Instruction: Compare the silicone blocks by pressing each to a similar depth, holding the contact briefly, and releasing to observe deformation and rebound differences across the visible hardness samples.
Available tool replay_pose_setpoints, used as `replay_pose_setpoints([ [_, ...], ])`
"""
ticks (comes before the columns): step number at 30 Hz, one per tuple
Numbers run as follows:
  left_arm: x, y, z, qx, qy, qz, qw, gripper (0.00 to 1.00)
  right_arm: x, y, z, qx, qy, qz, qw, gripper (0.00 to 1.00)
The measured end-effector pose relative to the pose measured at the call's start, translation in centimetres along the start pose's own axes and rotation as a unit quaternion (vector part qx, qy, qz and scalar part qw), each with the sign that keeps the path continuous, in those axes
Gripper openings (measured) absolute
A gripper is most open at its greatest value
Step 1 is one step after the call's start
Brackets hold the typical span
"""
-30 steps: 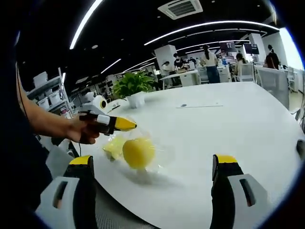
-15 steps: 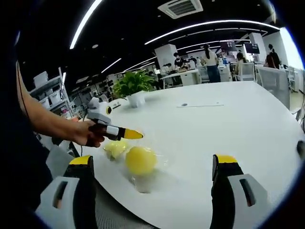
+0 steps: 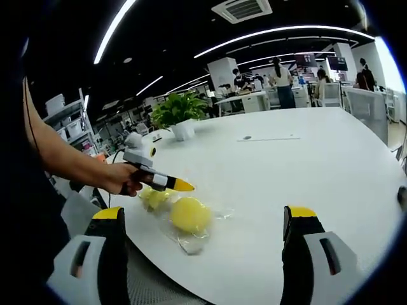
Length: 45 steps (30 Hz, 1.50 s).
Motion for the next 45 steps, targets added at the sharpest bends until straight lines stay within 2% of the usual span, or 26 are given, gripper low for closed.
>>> replay_pose_setpoints([
  [1, 0.3, -0.6, 0.1, 0.016, 0.013, -0.016, 0.9997, 0.0, 0.0, 0.0, 0.0, 0.0, -0.001, 0.0, 1.0, 0.97],
  [2, 0.4, -0.9, 0.1, 0.023, 0.018, -0.015, 0.9995, 0.0, 0.0, 0.0, 0.1, 0.0, -0.002, -0.001, 1.0, 0.97],
  [4, 0.1, -1.7, 0.2, 0.047, 0.008, 0.007, 0.9988, 0.0, -0.1, -0.1, 0.1, -0.002, -0.004, -0.006, 1.0, 0.97],
  [8, -0.2, -2.6, 0.4, 0.052, 0.002, -0.049, 0.9975, 0.0, -0.3, -0.1, 0.3, -0.007, -0.011, -0.026, 0.9996, 0.97],
  [11, -0.2, -2.9, 0.6, 0.069, -0.003, -0.011, 0.9976, 0.0, -0.6, -0.2, 0.4, -0.007, -0.015, -0.023, 0.9996, 0.97],
  [16, -0.4, -3.1, 0.6, 0.064, -0.005, -0.025, 0.9976, 0.0, -0.9, -0.4, 0.5, -0.006, -0.021, -0.021, 0.9996, 0.97],
  [19, -0.4, -3.1, 0.6, 0.067, -0.009, -0.012, 0.9976, 0.0, -1.1, -0.4, 0.5, -0.006, -0.024, -0.017, 0.9995, 0.97],
  [21, -0.4, -3.2, 0.6, 0.062, -0.005, -0.02, 0.9979, 0.01, -1.2, -0.4, 0.5, -0.007, -0.025, -0.017, 0.9995, 0.97],
  [22, -0.3, -3.2, 0.6, 0.053, -0.005, -0.027, 0.9982, 0.06, -1.2, -0.3, 0.6, -0.008, -0.026, -0.017, 0.9995, 0.97],
  [23, -0.3, -2.7, 0.7, 0.031, -0.005, -0.057, 0.9979, 0.16, -1.3, -0.3, 0.6, -0.011, -0.03, -0.018, 0.9993, 0.97],
  [25, 0.0, -2.6, 0.4, 0.028, -0.003, -0.036, 0.999, 0.24, -1.2, -0.3, 0.7, -0.012, -0.031, -0.02, 0.9992, 0.97],
  [28, 1.2, -1.5, 0.1, 0.0, 0.031, 0.006, 0.9995, 0.42, -1.2, -0.4, 0.8, -0.012, -0.031, -0.02, 0.9993, 0.97],
  [31, 2.6, -1.0, -0.6, -0.006, 0.069, 0.036, 0.9969, 0.6, -1.2, -0.5, 1.0, -0.012, -0.033, -0.018, 0.9992, 0.97],
  [33, 3.4, -0.9, -0.9, -0.007, 0.083, 0.041, 0.9957, 0.78, -1.3, -0.5, 1.1, -0.013, -0.034, -0.017, 0.9992, 0.97],
  [35, 4.0, -0.8, -1.4, -0.011, 0.095, 0.048, 0.9942, 0.91, -1.4, -0.5, 1.2, -0.018, -0.042, -0.014, 0.9988, 0.97],
  [38, 4.9, 0.1, -2.6, -0.028, 0.116, 0.098, 0.988, 0.96, -1.5, -0.2, 1.2, -0.024, -0.047, -0.01, 0.9986, 0.97],
  [41, 5.5, 0.4, -4.2, -0.028, 0.131, 0.134, 0.9819, 1.0, -1.5, 0.0, 1.2, -0.03, -0.046, -0.01, 0.9984, 0.97],
  [43, 5.1, 0.8, -4.9, -0.044, 0.116, 0.152, 0.9805, 1.0, -1.5, 0.0, 1.3, -0.033, -0.047, -0.005, 0.9983, 0.97],
  [45, 5.0, 0.5, -6.0, -0.038, 0.113, 0.167, 0.9788, 1.0, -1.4, -0.1, 1.4, -0.034, -0.045, -0.005, 0.9984, 0.97],
])
Point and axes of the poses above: the point that each gripper's makers call its tool centre point, and the gripper's own axes: z roughly forward along the fingers, y roughly to its right, x roughly out of its top, the point moved 3 cm from there along -z, roughly backward along the fingers, and after that the axes turned 4 degrees about -y, right-handed, at the moved point
